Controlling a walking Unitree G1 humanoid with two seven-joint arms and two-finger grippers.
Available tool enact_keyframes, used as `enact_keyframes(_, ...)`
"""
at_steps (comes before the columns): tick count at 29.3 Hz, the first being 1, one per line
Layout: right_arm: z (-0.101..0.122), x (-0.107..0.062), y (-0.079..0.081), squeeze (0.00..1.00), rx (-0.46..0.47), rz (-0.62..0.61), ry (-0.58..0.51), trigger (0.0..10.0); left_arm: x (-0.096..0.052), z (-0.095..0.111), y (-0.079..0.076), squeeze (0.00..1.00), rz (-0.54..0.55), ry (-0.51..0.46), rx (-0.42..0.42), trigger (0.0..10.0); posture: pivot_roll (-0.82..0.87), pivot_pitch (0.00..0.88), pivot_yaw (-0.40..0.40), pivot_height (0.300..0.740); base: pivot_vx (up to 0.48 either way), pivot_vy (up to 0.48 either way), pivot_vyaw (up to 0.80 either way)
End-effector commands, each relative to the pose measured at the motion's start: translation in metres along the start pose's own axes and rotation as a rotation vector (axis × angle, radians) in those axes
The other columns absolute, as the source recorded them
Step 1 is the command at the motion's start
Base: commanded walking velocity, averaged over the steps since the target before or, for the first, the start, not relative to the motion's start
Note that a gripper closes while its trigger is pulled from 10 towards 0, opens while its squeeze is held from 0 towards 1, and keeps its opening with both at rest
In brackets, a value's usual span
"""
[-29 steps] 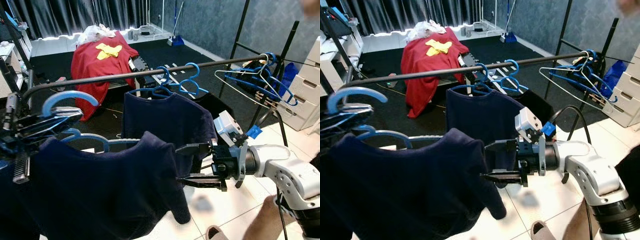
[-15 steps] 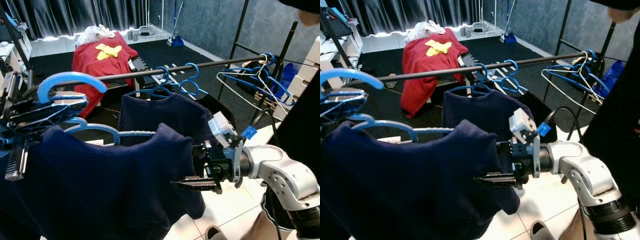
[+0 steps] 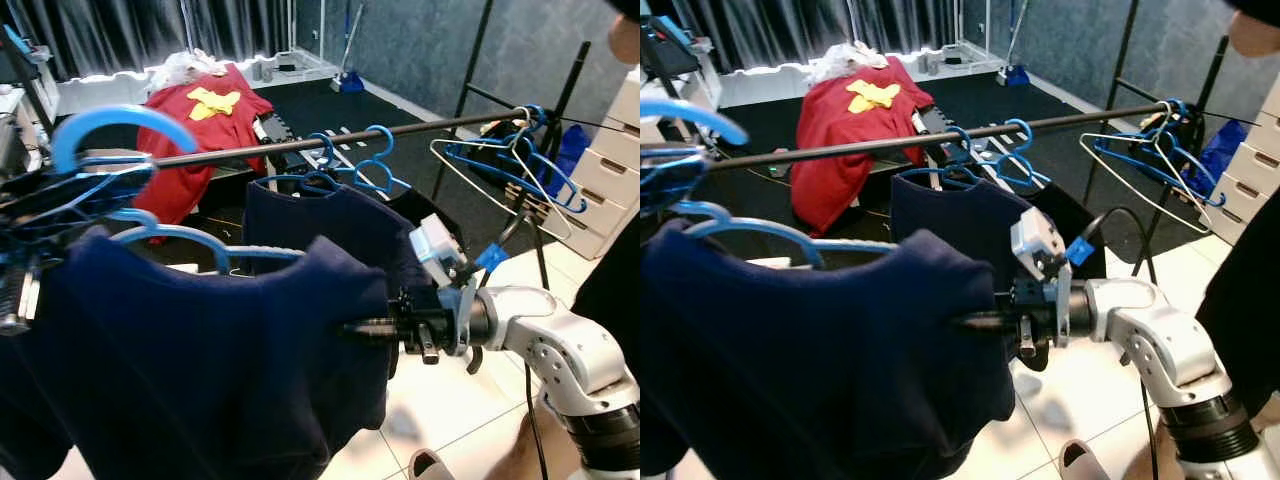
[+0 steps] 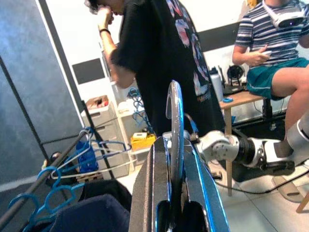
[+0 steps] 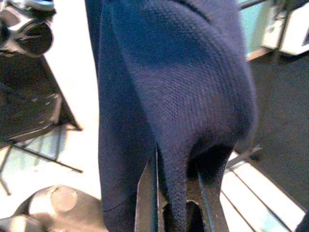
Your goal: Hang hanger
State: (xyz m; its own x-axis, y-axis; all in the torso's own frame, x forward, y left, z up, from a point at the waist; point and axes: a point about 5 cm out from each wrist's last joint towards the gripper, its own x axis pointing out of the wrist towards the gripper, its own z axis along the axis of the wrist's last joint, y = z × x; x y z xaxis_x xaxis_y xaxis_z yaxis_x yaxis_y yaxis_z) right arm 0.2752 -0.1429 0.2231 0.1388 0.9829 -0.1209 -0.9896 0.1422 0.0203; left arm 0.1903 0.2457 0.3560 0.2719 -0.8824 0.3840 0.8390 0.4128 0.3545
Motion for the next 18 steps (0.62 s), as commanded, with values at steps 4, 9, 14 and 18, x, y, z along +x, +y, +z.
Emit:
enact_keyframes(4,0.009,-0.006,-0.013,0.0,-0.047,-0.097,-0.021,0.0,-0.012,0.008,0.005,0.0,0.077,0.093,0.072,10.0,-0.14,0.0,0.01,0.736,0.0,0.0,0.0)
enact_keyframes(9,0.017,-0.012,-0.029,0.0,-0.085,-0.227,-0.044,0.0,-0.032,-0.001,0.015,0.0,0.188,0.259,0.104,10.0,-0.14,0.0,0.011,0.736,0.0,0.0,0.0)
enact_keyframes(14,0.024,-0.018,-0.038,0.0,-0.107,-0.312,-0.07,0.0,-0.043,-0.013,0.019,0.0,0.241,0.379,0.107,10.0,-0.14,0.0,0.014,0.736,0.0,0.0,0.0)
enact_keyframes(18,0.028,-0.02,-0.042,0.0,-0.119,-0.353,-0.085,0.0,-0.047,-0.022,0.02,0.0,0.259,0.446,0.099,10.0,-0.14,0.0,0.014,0.736,0.0,0.0,0.0)
